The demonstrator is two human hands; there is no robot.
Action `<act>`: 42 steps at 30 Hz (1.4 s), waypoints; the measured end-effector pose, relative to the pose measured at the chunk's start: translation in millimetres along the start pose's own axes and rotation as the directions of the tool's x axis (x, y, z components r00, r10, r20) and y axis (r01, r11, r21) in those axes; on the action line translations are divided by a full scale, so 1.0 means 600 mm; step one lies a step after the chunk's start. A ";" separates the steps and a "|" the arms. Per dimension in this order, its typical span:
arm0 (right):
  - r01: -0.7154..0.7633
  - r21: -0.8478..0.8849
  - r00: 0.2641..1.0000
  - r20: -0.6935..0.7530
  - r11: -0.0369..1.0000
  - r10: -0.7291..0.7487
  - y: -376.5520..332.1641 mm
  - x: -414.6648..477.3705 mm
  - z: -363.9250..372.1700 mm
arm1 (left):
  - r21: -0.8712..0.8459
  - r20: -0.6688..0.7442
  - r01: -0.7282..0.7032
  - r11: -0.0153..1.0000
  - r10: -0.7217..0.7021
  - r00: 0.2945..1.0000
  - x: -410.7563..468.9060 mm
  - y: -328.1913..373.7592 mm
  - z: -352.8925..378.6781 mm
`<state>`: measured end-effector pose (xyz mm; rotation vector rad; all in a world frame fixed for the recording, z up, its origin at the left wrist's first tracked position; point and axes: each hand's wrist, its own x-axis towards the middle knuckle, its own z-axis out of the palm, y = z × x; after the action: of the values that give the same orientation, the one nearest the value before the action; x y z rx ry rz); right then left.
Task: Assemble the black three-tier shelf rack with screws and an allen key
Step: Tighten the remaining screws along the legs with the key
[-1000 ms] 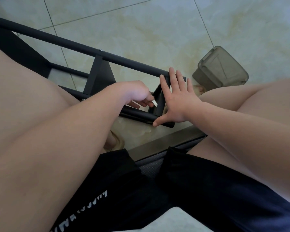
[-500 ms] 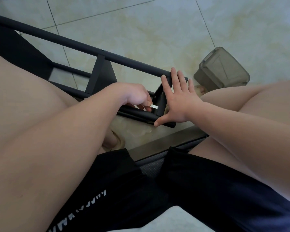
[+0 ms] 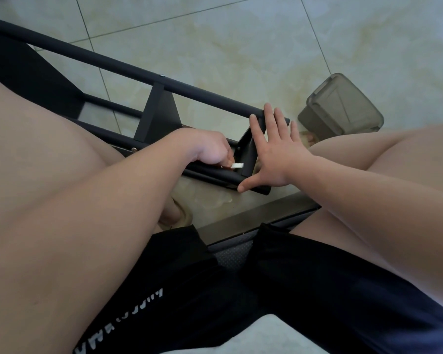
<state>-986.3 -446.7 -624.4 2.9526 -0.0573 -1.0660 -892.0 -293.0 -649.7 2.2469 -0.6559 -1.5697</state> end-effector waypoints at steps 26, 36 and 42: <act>0.020 -0.010 0.989 -0.146 1.000 -0.021 0.043 0.077 -0.073 | 0.046 -0.755 0.023 0.999 0.020 0.655 0.012 0.038 -0.146; 0.042 -0.035 0.991 -0.129 0.998 -0.047 0.113 0.240 -0.210 | 0.199 -0.592 0.104 0.974 0.036 0.805 0.080 0.045 -0.349; 0.119 -0.097 0.979 -0.156 0.988 -0.133 0.129 0.356 -0.300 | 0.020 -0.644 0.118 0.993 -0.077 0.761 0.144 -0.002 -0.459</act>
<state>-709.7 -533.2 -621.4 2.9847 0.1743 -0.8115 -608.0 -338.1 -623.8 2.6671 -0.3843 -0.7028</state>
